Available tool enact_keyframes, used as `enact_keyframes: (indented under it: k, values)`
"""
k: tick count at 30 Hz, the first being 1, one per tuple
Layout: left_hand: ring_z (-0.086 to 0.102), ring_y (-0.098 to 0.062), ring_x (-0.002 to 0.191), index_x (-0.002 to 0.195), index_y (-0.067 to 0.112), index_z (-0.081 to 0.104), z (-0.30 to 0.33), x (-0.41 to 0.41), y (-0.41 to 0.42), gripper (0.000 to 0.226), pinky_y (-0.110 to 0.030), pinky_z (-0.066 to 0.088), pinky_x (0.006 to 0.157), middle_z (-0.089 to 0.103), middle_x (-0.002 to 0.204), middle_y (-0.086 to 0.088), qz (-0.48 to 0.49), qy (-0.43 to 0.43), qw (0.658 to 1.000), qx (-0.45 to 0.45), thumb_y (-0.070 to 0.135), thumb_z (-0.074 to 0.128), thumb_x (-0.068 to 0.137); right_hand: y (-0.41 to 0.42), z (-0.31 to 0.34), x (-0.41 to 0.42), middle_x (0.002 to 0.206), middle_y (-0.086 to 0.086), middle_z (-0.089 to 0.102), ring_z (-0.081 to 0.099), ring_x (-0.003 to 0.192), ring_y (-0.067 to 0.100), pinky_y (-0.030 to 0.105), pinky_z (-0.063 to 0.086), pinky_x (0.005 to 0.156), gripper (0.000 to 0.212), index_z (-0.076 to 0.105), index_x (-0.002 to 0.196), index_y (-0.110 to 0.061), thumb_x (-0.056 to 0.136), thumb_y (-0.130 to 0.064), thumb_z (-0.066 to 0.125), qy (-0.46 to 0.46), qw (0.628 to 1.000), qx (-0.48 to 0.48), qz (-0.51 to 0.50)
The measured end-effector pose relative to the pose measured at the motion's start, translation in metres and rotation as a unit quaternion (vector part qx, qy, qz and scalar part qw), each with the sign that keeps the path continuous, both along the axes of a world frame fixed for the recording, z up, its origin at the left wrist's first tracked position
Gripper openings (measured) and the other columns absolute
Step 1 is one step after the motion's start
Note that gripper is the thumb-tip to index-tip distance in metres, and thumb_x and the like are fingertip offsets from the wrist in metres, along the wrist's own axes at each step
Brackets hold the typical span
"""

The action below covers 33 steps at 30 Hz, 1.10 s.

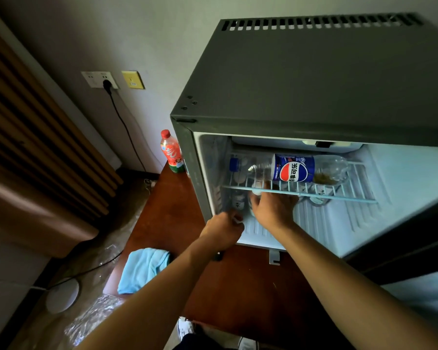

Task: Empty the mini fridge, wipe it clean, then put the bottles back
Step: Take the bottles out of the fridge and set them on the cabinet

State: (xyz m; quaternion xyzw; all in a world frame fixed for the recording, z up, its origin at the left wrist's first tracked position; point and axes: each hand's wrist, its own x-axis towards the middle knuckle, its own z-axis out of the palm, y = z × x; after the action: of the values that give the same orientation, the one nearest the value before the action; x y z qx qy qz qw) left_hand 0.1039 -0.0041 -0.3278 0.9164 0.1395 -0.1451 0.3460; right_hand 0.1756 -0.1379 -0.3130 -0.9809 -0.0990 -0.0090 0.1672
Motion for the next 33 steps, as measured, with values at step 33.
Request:
enact_keyframes:
  k: [33]
  values:
    - [0.069, -0.034, 0.089, 0.123, 0.026, 0.048, -0.037, -0.077, 0.026, 0.045, -0.044, 0.055, 0.086, 0.066, 0.116, -0.006, 0.045, 0.064, 0.997, -0.020, 0.046, 0.063, 0.085, 0.044, -0.009, -0.104, 0.085, -0.002, 0.071, 0.067, 0.077, 0.023, 0.031, 0.054, 0.061, 0.029, 0.046, 0.090, -0.028, 0.076, -0.040, 0.069, 0.087, 0.976, 0.189, 0.062]
